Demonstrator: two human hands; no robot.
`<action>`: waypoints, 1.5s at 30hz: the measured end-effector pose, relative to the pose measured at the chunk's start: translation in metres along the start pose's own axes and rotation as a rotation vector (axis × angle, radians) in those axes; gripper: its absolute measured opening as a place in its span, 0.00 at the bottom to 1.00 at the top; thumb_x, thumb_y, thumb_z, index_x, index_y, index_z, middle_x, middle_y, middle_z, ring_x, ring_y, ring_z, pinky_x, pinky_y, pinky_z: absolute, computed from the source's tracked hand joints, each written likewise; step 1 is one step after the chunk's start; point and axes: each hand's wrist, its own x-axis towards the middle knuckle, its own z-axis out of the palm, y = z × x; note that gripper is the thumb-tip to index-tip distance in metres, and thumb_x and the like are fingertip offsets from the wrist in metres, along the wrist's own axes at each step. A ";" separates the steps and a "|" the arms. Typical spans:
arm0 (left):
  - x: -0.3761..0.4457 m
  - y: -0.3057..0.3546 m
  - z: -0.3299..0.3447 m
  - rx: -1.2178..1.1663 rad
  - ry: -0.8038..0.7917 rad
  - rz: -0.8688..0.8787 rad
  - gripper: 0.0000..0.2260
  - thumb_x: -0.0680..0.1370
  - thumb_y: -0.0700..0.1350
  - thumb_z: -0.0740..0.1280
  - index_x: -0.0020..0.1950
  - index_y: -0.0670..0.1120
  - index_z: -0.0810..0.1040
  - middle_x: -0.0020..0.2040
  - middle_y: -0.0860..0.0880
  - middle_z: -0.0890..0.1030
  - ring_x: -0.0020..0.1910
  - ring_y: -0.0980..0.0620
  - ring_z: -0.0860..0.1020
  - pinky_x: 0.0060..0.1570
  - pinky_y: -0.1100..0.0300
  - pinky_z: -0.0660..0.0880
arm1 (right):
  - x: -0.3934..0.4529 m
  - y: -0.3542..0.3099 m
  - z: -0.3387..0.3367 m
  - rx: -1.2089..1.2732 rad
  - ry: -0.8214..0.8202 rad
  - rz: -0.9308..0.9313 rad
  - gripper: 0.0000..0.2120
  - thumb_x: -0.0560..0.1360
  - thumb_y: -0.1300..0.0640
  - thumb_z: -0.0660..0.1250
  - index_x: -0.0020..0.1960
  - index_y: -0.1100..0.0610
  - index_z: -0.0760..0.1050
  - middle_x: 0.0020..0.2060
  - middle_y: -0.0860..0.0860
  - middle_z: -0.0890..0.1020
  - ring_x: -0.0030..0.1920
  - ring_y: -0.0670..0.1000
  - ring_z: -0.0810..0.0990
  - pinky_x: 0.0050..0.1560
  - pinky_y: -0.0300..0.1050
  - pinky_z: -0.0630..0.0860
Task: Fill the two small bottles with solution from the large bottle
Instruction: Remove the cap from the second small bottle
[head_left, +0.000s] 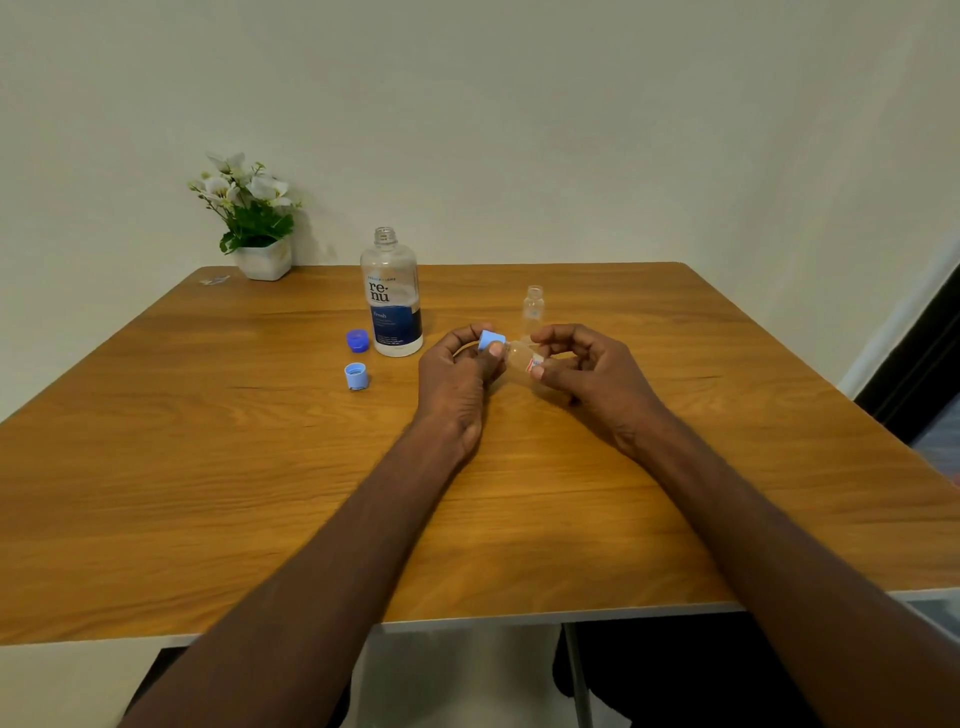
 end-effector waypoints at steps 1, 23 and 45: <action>0.000 0.000 0.000 0.005 -0.006 -0.001 0.13 0.79 0.30 0.69 0.60 0.43 0.80 0.52 0.41 0.85 0.51 0.50 0.83 0.52 0.57 0.81 | -0.001 -0.001 0.001 -0.023 -0.002 -0.013 0.19 0.73 0.66 0.77 0.62 0.54 0.82 0.53 0.54 0.84 0.44 0.50 0.79 0.44 0.44 0.81; 0.051 0.002 0.001 0.227 0.020 0.161 0.13 0.79 0.39 0.74 0.63 0.41 0.80 0.55 0.41 0.84 0.49 0.50 0.81 0.42 0.63 0.79 | 0.020 0.006 -0.007 -0.489 0.450 -0.035 0.23 0.73 0.63 0.75 0.67 0.53 0.79 0.51 0.43 0.82 0.47 0.41 0.82 0.50 0.41 0.82; 0.065 -0.004 0.002 0.324 0.012 0.165 0.12 0.83 0.43 0.69 0.65 0.45 0.75 0.45 0.46 0.81 0.38 0.53 0.76 0.43 0.58 0.79 | 0.080 0.023 -0.018 -0.626 0.301 0.130 0.22 0.71 0.56 0.74 0.64 0.48 0.80 0.54 0.42 0.83 0.54 0.46 0.82 0.58 0.54 0.82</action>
